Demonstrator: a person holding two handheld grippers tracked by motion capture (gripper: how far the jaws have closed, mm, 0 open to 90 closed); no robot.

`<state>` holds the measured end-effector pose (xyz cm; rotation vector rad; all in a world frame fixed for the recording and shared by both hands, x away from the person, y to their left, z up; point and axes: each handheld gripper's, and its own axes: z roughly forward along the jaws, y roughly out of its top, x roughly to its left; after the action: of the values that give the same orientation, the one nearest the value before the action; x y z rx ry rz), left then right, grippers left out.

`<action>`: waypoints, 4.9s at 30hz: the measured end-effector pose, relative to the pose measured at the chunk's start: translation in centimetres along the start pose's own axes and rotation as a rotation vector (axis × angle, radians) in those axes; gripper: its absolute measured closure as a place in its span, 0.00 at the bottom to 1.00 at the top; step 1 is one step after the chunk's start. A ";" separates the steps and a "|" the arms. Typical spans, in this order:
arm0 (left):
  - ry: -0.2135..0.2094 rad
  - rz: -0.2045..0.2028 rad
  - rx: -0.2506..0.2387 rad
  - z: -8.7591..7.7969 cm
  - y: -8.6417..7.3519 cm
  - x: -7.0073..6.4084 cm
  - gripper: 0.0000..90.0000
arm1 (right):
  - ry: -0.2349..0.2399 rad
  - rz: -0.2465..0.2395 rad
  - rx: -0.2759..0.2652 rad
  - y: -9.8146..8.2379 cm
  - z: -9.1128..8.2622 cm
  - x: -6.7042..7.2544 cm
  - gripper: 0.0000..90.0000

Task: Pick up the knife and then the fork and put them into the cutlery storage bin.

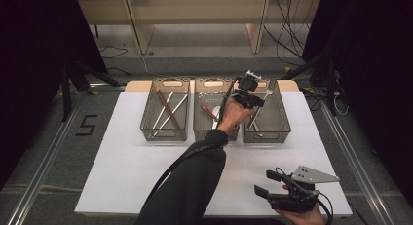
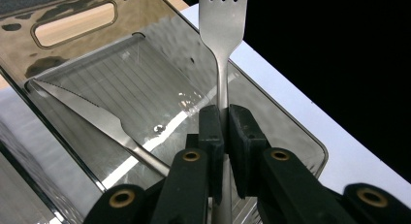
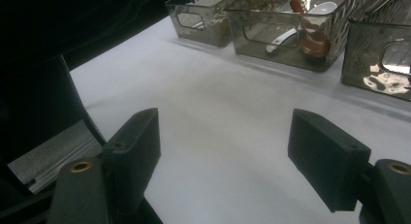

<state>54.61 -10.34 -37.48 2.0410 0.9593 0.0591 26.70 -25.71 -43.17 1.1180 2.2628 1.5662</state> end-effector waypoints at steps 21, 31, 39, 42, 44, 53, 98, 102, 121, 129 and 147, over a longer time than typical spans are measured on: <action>0.020 -0.028 0.012 -1.3 0.1 0.0 0.61 | 0.000 -0.002 0.005 0.0 0.1 0.0 0.31; 0.014 -0.008 0.027 -3.4 -0.6 1.0 0.43 | -0.007 0.002 0.010 -0.1 0.2 -0.1 0.31; -0.009 0.007 0.033 -5.7 -2.3 2.1 0.34 | -0.015 0.004 0.010 -0.1 0.3 -0.2 0.31; -0.012 0.014 0.024 -6.8 -2.9 2.6 0.32 | -0.019 0.004 0.012 -0.1 0.3 -0.1 0.31; -0.014 0.010 0.013 -7.5 -3.3 3.0 0.30 | -0.020 0.004 0.011 -0.1 0.3 -0.1 0.31; -0.025 0.009 -0.029 -10.3 -5.1 4.1 0.27 | -0.024 0.003 0.012 -0.2 0.4 -0.1 0.31; -0.063 0.001 -0.217 -18.4 -15.8 5.6 0.22 | -0.032 0.001 -0.005 -0.4 0.7 -0.3 0.31; -0.067 0.012 -0.233 -19.2 -16.8 5.5 0.22 | -0.033 0.000 -0.006 -0.3 0.7 -0.2 0.31; -0.069 0.030 -0.260 -21.1 -21.1 4.7 0.21 | -0.035 -0.009 -0.012 -0.4 0.7 -0.1 0.31; -0.070 0.045 -0.280 -21.7 -22.6 4.7 0.20 | -0.035 -0.016 -0.013 -0.4 0.8 0.1 0.30; -0.045 0.038 -0.305 -23.2 -26.7 5.3 0.19 | -0.054 -0.026 -0.026 -0.6 0.7 0.0 0.29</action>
<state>33.55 17.90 -43.57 1.7720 0.8290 0.1690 26.82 -25.27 -43.99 1.1060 2.2073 1.5330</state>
